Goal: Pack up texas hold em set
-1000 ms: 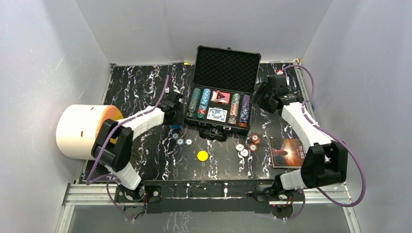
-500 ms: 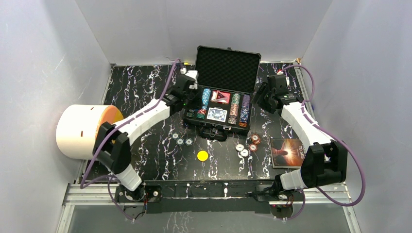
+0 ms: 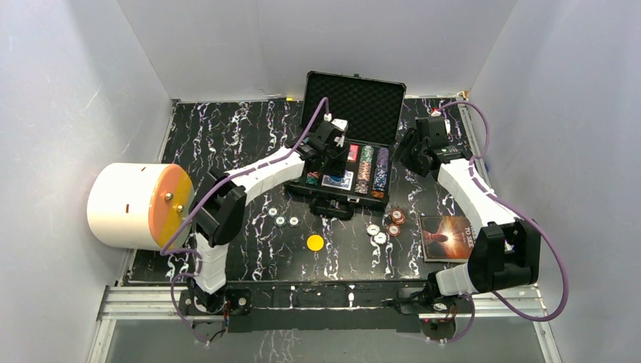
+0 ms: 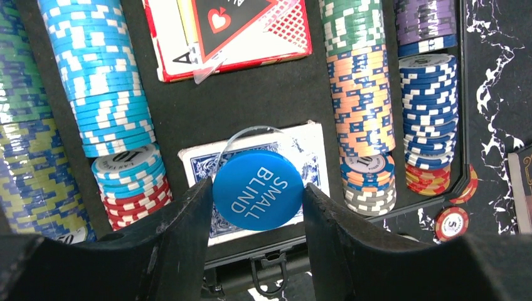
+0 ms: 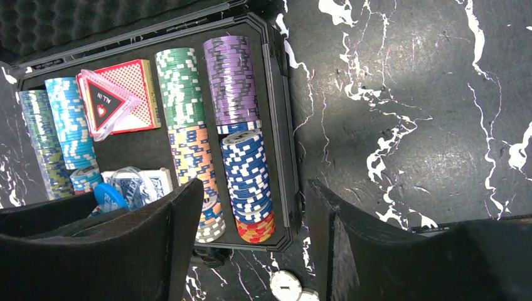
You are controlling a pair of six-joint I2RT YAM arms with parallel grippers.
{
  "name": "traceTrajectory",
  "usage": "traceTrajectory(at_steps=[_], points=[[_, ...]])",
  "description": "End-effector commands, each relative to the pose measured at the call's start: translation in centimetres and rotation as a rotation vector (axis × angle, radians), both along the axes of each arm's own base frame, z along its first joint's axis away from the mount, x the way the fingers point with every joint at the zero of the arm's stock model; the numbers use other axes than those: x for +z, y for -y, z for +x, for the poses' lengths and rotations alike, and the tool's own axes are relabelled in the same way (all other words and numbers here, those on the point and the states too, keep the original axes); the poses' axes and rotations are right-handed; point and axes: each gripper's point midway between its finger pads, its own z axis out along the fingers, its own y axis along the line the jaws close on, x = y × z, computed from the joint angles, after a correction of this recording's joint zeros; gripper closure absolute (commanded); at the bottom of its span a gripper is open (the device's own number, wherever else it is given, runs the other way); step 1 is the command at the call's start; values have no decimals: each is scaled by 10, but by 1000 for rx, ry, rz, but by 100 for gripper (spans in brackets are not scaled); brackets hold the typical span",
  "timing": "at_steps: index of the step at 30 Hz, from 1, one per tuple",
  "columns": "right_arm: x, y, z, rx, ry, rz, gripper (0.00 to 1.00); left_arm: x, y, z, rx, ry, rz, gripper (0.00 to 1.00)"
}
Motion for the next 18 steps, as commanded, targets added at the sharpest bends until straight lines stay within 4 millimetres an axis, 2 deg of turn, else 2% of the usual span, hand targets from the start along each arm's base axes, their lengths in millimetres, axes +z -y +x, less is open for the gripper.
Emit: traceTrajectory(at_steps=[1, 6, 13, 18], points=[[18, 2, 6, -10, 59, 1, 31, 18, 6, 4, -20, 32, 7, 52], [17, 2, 6, -10, 58, 1, 31, 12, 10, 6, -26, 19, 17, 51], [18, 3, 6, -10, 60, 0, 31, 11, 10, 1, -39, 7, 13, 41], [20, 3, 6, -4, 64, -4, 31, 20, 6, 1, -25, 26, 11, 31]])
